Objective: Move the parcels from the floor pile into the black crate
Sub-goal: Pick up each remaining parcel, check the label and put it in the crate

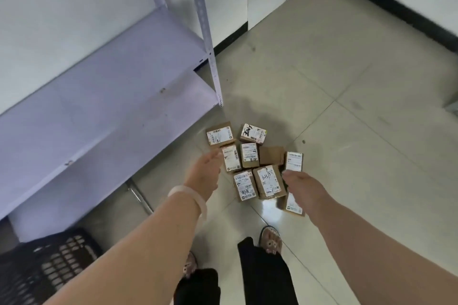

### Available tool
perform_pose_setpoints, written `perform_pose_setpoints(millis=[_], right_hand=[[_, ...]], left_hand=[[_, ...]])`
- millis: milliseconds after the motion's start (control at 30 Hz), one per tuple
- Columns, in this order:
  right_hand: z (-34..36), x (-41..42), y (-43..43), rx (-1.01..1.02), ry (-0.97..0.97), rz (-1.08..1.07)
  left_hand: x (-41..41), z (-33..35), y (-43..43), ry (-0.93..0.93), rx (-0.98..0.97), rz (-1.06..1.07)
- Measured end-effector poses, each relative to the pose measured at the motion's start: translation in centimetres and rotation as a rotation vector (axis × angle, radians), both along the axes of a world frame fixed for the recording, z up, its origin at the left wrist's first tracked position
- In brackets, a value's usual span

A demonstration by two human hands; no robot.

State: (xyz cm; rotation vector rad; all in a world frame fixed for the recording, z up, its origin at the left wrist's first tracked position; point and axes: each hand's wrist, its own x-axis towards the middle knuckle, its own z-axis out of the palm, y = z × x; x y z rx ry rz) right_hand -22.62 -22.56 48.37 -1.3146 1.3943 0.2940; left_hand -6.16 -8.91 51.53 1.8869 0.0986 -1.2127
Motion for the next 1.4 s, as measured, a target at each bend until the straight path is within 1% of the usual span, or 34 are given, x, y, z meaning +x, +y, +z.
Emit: perform_pose_setpoints(millis=[100,200,300,400,433,533,633,700,800,900,967,1000,1100,1233,1333,1400], right_hand=[[-7.6,1.6,-2.5,-0.020,0.062,0.178],[-16.1,2.4,-2.6,0.005,0.130,0.266],[-25.3,2.6,-0.6,0.046,0.175,0.365],[-33.1,2.6,2.4,0.079,0.206,0.455],[-35.4,2.8,3.2,0.060,0.194,0.481],[-40.5,3.7,4.8,0.072,0.120,0.376],[-44.0,4.2,4.9,0.022,0.187,0.337],[-45.2,4.4,4.1,-0.041,0.255,0.295],[-46.5,4.9,3.3,-0.016,0.340,0.337],[-47.7,5.5,3.2,0.047,0.281,0.203],[-48.0,5.9,3.0,0.129,0.258,0.190],[-48.1,6.0,2.9,0.157,0.253,0.188],[-47.0,6.3,2.6,0.144,0.221,0.191],[-43.5,6.9,3.6,0.088,0.113,0.172],[-39.2,9.1,4.0,0.020,0.044,0.170],[-34.9,11.5,4.1,-0.006,0.002,0.170]], left_hand=[[1.0,-8.3,-1.6,-0.028,0.031,0.018],[1.3,-17.4,-1.6,0.011,0.122,0.060],[0.7,-26.6,-1.6,0.093,0.168,0.073],[-0.5,-34.5,-1.8,0.118,0.191,0.054],[-1.0,-36.6,-1.8,0.119,0.188,0.044],[-2.5,-41.4,-1.4,0.098,0.193,0.010],[-3.4,-45.1,-0.9,0.121,0.221,0.030],[-3.8,-46.9,-0.6,0.138,0.218,0.039],[-4.0,-49.1,-0.3,0.134,0.227,0.036],[-3.8,-51.0,-0.7,0.198,0.217,0.032],[-3.7,-51.8,-1.0,0.237,0.174,0.030],[-3.8,-52.1,-1.1,0.244,0.143,0.050],[-3.8,-52.3,-0.5,0.269,0.080,0.182],[-2.6,-49.0,0.7,0.261,0.052,0.408],[-0.2,-43.9,0.7,0.201,0.034,0.486],[1.8,-39.3,0.6,0.157,-0.010,0.511]])
